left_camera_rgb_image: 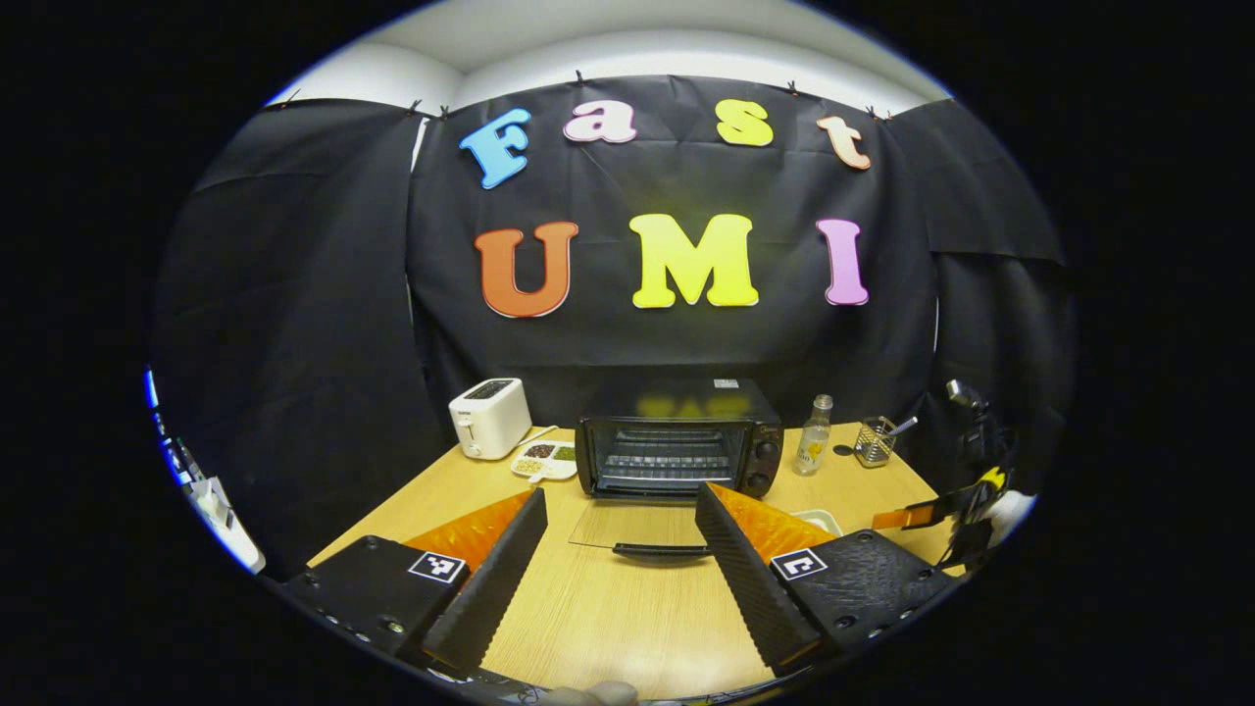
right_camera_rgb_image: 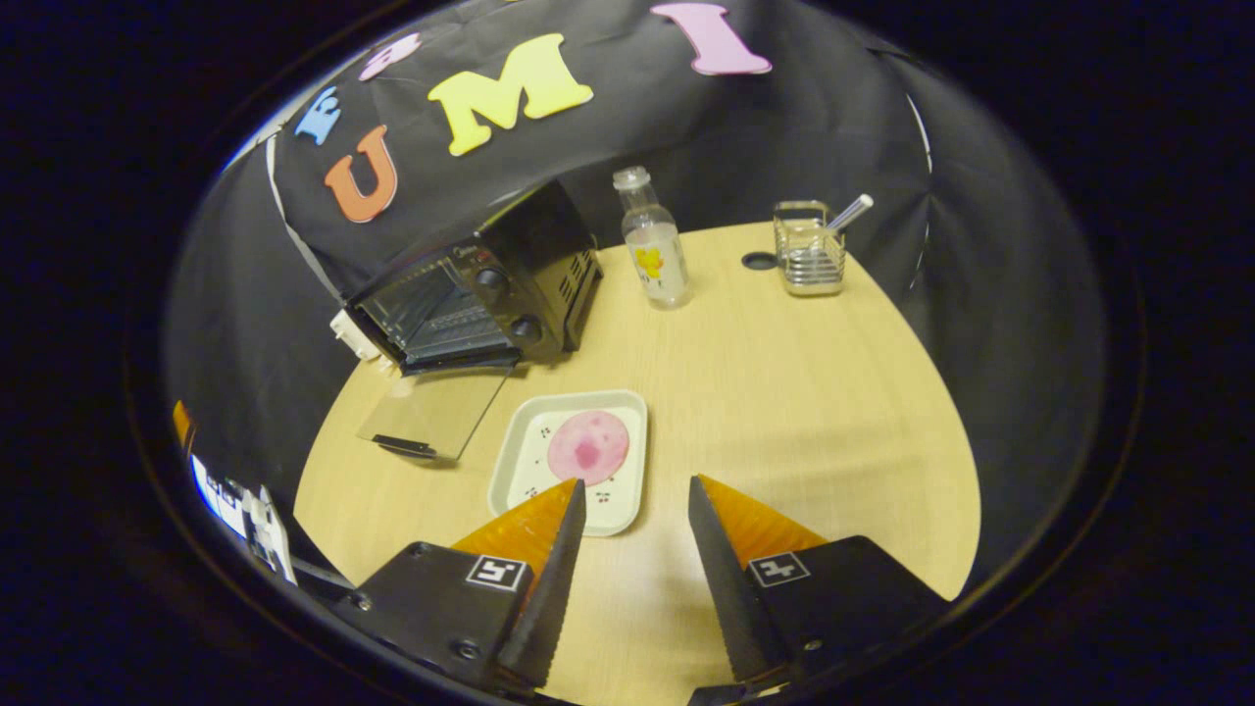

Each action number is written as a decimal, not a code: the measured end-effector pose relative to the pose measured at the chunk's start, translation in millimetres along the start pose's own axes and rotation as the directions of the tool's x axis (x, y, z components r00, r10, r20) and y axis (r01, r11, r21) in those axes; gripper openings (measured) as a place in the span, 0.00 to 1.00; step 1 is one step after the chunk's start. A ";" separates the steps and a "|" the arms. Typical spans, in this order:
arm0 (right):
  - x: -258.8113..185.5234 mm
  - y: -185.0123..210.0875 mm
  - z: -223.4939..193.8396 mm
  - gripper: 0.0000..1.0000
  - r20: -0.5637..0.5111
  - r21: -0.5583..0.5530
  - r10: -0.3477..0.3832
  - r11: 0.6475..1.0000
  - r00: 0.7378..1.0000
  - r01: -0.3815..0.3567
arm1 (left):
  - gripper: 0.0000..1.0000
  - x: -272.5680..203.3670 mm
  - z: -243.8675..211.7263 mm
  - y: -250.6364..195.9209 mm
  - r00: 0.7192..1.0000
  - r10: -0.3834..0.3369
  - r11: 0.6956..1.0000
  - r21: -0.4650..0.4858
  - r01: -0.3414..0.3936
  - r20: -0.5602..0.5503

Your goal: Open the electric oven with the left hand, put the food in, and close the electric oven.

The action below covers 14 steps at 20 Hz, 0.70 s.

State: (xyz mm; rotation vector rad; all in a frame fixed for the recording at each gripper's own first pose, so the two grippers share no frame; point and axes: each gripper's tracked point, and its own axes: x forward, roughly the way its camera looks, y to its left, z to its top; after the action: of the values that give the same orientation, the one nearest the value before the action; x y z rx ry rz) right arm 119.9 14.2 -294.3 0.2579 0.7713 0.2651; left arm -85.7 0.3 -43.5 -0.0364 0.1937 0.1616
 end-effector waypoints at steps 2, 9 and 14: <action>22.3 2.0 -6.1 0.55 -0.056 0.025 0.022 0.999 0.998 -0.020 | 0.98 -11.5 10.4 1.2 1.000 0.029 1.000 -0.008 -0.029 0.009; 77.1 -2.9 -9.9 0.47 -0.179 0.055 0.022 0.998 0.984 -0.012 | 0.97 -32.5 12.3 7.4 0.994 0.109 0.993 -0.045 -0.109 -0.007; 86.8 -6.1 -10.1 0.07 -0.259 0.075 0.013 0.997 0.966 0.006 | 0.98 -33.3 4.6 15.0 0.989 0.147 0.986 -0.072 -0.149 -0.028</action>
State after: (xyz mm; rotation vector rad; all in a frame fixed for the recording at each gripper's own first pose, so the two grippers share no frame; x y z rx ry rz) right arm 173.2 38.2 -359.5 0.2996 1.0413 0.2766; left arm -119.5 10.1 -32.8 -0.0978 0.2134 0.3169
